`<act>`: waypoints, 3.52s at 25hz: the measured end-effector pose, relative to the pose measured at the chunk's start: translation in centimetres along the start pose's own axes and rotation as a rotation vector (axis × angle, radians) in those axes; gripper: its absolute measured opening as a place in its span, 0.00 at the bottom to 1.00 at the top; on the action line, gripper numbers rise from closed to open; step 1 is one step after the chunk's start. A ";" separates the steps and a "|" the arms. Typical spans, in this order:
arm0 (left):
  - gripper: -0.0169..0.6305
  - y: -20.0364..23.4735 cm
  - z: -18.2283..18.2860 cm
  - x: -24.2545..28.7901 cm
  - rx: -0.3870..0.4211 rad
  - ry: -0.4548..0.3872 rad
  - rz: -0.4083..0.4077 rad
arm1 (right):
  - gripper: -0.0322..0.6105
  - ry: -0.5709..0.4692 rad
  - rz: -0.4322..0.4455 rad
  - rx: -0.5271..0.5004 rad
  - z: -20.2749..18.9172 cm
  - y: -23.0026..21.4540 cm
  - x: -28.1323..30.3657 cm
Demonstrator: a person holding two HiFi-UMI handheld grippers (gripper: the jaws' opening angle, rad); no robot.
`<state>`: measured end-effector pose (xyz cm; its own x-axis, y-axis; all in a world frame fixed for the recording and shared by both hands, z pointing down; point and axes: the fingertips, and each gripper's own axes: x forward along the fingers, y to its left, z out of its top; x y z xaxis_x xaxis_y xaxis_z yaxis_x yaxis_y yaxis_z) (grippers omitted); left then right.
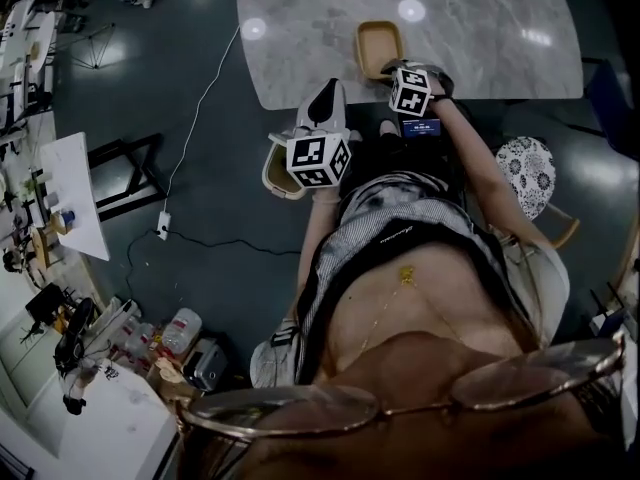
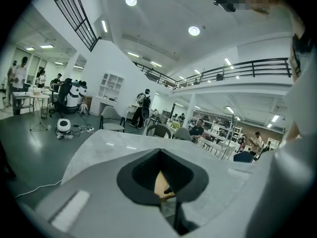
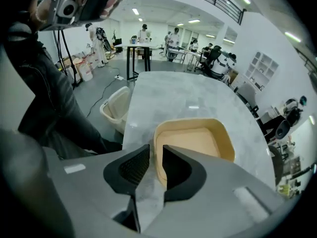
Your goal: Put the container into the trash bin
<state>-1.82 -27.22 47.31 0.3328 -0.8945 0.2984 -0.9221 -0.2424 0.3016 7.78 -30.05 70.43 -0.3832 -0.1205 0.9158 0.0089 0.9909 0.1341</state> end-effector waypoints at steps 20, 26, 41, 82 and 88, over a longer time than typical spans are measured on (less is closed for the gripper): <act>0.03 -0.4 -1.3 1.4 -0.008 0.036 -0.036 | 0.12 -0.024 -0.004 -0.082 1.2 -1.5 -3.4; 0.03 -1.5 -1.2 2.2 0.008 0.056 -0.078 | 0.12 -0.088 -0.018 -0.110 2.5 -2.3 -9.1; 0.03 -3.5 -0.1 3.8 0.045 0.069 -0.120 | 0.12 -0.145 0.021 -0.138 3.5 -1.2 -18.1; 0.03 1.9 -2.3 -9.8 -0.040 -0.054 0.172 | 0.12 -0.252 0.182 -0.284 11.4 7.7 -16.5; 0.03 6.2 -3.2 -17.9 -0.051 -0.078 0.223 | 0.12 -0.274 0.207 -0.304 17.6 13.4 -14.8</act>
<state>-12.89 -11.50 46.79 0.1044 -0.9506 0.2924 -0.9592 -0.0186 0.2821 -2.65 -13.91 52.06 -0.5750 0.1385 0.8063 0.3656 0.9252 0.1018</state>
